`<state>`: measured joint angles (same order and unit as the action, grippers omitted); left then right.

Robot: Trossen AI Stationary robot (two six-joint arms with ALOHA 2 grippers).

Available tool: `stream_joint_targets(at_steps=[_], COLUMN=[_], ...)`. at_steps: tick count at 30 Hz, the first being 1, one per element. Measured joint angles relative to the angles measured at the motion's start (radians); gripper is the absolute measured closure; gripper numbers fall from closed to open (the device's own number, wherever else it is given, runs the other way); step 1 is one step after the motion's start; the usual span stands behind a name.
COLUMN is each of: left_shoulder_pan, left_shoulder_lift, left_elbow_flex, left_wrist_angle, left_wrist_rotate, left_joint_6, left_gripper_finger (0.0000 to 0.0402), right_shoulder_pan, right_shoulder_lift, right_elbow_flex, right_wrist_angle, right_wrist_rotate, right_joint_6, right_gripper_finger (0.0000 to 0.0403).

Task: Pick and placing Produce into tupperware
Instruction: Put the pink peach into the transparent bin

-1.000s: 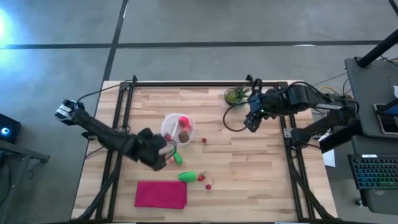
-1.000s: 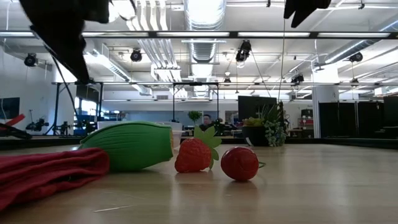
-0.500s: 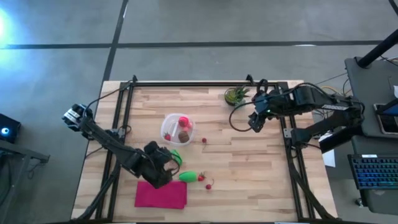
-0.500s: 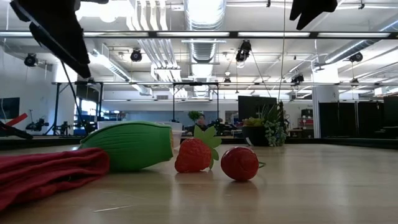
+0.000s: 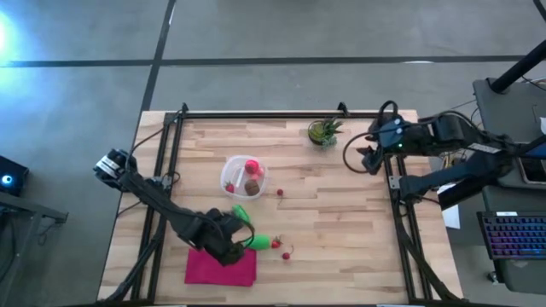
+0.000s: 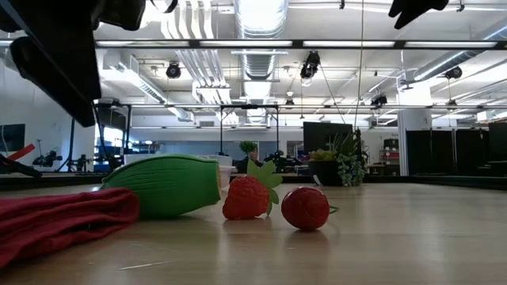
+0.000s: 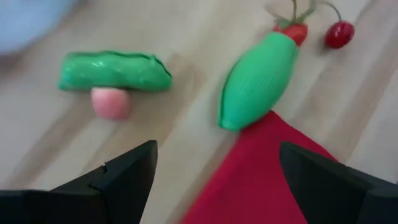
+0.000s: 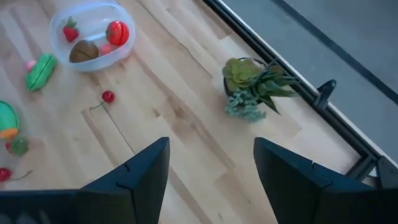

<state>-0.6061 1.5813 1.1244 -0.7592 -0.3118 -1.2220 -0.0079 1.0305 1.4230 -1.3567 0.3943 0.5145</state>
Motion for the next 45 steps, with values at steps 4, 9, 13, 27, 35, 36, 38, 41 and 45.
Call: stream_joint_targets(at_steps=[4, 9, 13, 27, 35, 36, 38, 41, 45], left_shoulder_pan=[0.004, 0.011, 0.037, 0.128, 0.129, 0.128, 0.128, 0.128, 0.129], left_shoulder_lift=[-0.029, -0.067, -0.103, -0.279, -0.263, -0.252, -0.222, -0.174, -0.105], left_elbow_flex=[-0.001, -0.028, -0.070, -0.328, -0.419, -0.419, -0.418, -0.412, -0.396], left_wrist_angle=[-0.073, -0.086, -0.081, 0.150, 0.295, 0.296, 0.302, 0.316, 0.318], left_wrist_rotate=[-0.035, -0.028, -0.003, 0.050, 0.010, 0.009, 0.008, 0.000, -0.018], left_joint_6=[-0.001, 0.008, 0.056, 0.243, 0.365, 0.365, 0.365, 0.365, 0.364], left_gripper_finger=[0.0082, 0.0082, 0.0083, 0.0165, 0.0171, 0.0171, 0.0171, 0.0171, 0.0171], right_shoulder_pan=[-0.016, -0.044, -0.068, -0.117, -0.117, -0.117, -0.117, -0.117, -0.117], right_shoulder_lift=[-0.035, -0.041, -0.039, -0.035, -0.034, -0.035, -0.035, -0.035, -0.035], right_elbow_flex=[-0.033, -0.065, -0.104, -0.136, -0.136, -0.136, -0.136, -0.136, -0.136], right_wrist_angle=[0.005, 0.010, 0.038, 0.091, 0.090, 0.089, 0.086, 0.081, 0.080], right_wrist_rotate=[0.001, 0.002, 0.001, -0.001, -0.009, -0.009, -0.009, -0.009, -0.009], right_joint_6=[0.009, 0.028, 0.027, 0.069, 0.069, 0.069, 0.069, 0.064, 0.061], right_gripper_finger=[0.0177, 0.0177, 0.0177, 0.0177, 0.0177, 0.0177, 0.0177, 0.0177, 0.0177])
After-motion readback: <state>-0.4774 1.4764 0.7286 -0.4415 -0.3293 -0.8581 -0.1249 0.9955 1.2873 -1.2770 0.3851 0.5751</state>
